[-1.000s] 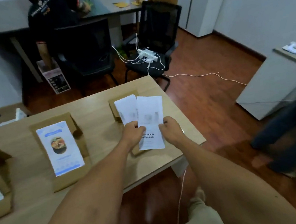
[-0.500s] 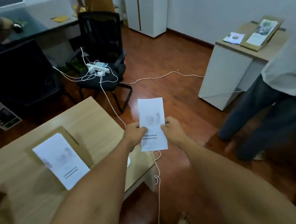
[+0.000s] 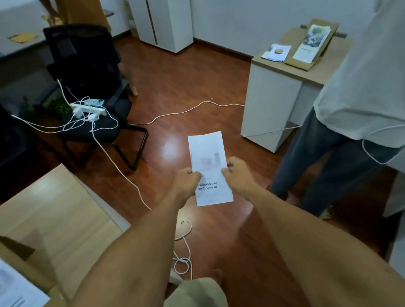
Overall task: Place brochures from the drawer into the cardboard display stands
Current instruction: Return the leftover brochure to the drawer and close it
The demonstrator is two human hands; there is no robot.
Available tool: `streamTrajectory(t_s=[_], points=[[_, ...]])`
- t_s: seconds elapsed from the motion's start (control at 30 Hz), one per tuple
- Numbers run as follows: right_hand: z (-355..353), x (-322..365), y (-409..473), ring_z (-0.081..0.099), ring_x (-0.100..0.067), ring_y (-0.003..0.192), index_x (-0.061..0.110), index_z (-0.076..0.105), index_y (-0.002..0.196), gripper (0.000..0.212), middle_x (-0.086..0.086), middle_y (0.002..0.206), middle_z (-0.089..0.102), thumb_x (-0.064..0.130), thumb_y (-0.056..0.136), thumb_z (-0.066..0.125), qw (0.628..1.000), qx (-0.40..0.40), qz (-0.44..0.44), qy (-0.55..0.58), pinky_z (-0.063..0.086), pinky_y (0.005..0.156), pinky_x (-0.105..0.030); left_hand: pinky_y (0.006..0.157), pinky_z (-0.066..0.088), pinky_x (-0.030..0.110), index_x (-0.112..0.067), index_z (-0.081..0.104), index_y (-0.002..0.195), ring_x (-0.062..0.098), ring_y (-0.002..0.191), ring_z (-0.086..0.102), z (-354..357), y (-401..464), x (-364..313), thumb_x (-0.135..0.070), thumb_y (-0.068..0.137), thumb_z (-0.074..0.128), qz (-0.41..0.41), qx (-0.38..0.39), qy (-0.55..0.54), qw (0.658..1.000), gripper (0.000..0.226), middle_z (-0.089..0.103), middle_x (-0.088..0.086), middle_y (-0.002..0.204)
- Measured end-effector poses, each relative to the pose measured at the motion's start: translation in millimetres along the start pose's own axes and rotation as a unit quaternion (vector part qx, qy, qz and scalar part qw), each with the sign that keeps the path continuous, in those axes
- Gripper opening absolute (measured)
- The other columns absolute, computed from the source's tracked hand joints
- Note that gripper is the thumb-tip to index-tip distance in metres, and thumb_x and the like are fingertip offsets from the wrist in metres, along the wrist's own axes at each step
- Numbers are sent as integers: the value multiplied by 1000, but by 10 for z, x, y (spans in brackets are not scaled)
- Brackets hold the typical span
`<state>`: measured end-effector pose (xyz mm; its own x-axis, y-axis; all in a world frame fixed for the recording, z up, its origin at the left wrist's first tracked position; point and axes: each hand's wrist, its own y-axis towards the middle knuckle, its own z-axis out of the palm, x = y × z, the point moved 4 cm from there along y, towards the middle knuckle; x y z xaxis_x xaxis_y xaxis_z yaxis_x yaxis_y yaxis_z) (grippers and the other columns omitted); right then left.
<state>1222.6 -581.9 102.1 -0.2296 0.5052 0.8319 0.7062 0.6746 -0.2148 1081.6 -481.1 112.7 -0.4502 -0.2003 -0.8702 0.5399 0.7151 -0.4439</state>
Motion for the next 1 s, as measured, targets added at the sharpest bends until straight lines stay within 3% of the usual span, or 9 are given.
streamTrajectory(t_s=[0.1, 0.23, 0.33, 0.5, 0.57, 0.67, 0.83, 0.93, 1.0], points=[[-149, 45, 306, 62, -22, 82, 8, 62, 98, 10, -4, 92, 69, 8, 94, 52, 1000, -4, -4, -7, 47, 66, -32, 72, 55, 38, -4, 66, 93, 26, 76, 65, 102, 316, -132, -1, 88, 46, -10, 13, -16, 1000, 22, 68, 13, 88], [-223, 132, 758, 56, -15, 72, 8, 61, 98, 10, 1, 82, 64, 9, 96, 52, 1000, 7, -12, -23, 39, 55, -26, 75, 55, 39, -4, 65, 93, 26, 76, 63, 113, 736, -315, -1, 86, 45, 1, 28, -20, 999, 22, 66, 14, 89], [-156, 258, 1276, 57, -17, 74, 6, 61, 98, 11, -4, 85, 67, 10, 95, 52, 999, 15, -17, -24, 44, 61, -29, 78, 58, 41, 5, 68, 99, 25, 78, 66, 23, 1203, -461, -1, 86, 45, -1, 22, -27, 999, 27, 69, 13, 91], [112, 692, 2257, 58, -17, 76, 11, 59, 94, 8, -4, 90, 67, 9, 95, 52, 998, 54, -22, -37, 49, 66, -35, 60, 59, 28, -10, 66, 81, 19, 68, 66, -314, 2049, -809, 2, 91, 47, -14, -18, -69, 997, 25, 69, 7, 81], [200, 830, 2495, 57, -19, 75, 15, 57, 87, 10, -6, 89, 67, 10, 94, 53, 997, 62, -29, -42, 52, 68, -41, 59, 57, 26, -14, 64, 74, 16, 64, 65, -439, 2231, -911, 3, 92, 47, -17, -31, -73, 997, 29, 68, 4, 74], [414, 1091, 3002, 54, -20, 75, 20, 51, 79, 18, 0, 80, 61, 9, 93, 53, 994, 85, -44, -54, 46, 67, -37, 58, 56, 25, -12, 64, 72, 17, 64, 66, -706, 2650, -1084, 3, 92, 48, -26, -52, -77, 995, 29, 68, 4, 72], [879, 1571, 3636, 54, -19, 76, 14, 59, 92, 13, 1, 83, 60, 2, 93, 53, 985, 139, -86, -52, 43, 67, -29, 64, 44, 31, -9, 62, 73, 23, 70, 56, -1238, 3135, -1181, 1, 88, 52, -43, -104, -85, 990, 21, 60, 11, 74], [1241, 1847, 3954, 56, -19, 77, 1, 64, 96, 13, -5, 88, 66, 0, 93, 52, 977, 182, -99, -46, 44, 64, -30, 54, 33, 25, -9, 58, 67, 16, 51, 48, -1605, 3371, -1164, 3, 91, 52, -65, -149, -92, 982, 28, 54, -2, 49], [1511, 2052, 4147, 59, -21, 78, 2, 65, 99, 15, -8, 92, 68, 2, 93, 52, 970, 211, -109, -50, 47, 69, -31, 45, 34, 19, -6, 60, 73, 10, 45, 48, -1872, 3481, -1201, 2, 94, 52, -68, -185, -94, 976, 24, 56, -5, 48]])
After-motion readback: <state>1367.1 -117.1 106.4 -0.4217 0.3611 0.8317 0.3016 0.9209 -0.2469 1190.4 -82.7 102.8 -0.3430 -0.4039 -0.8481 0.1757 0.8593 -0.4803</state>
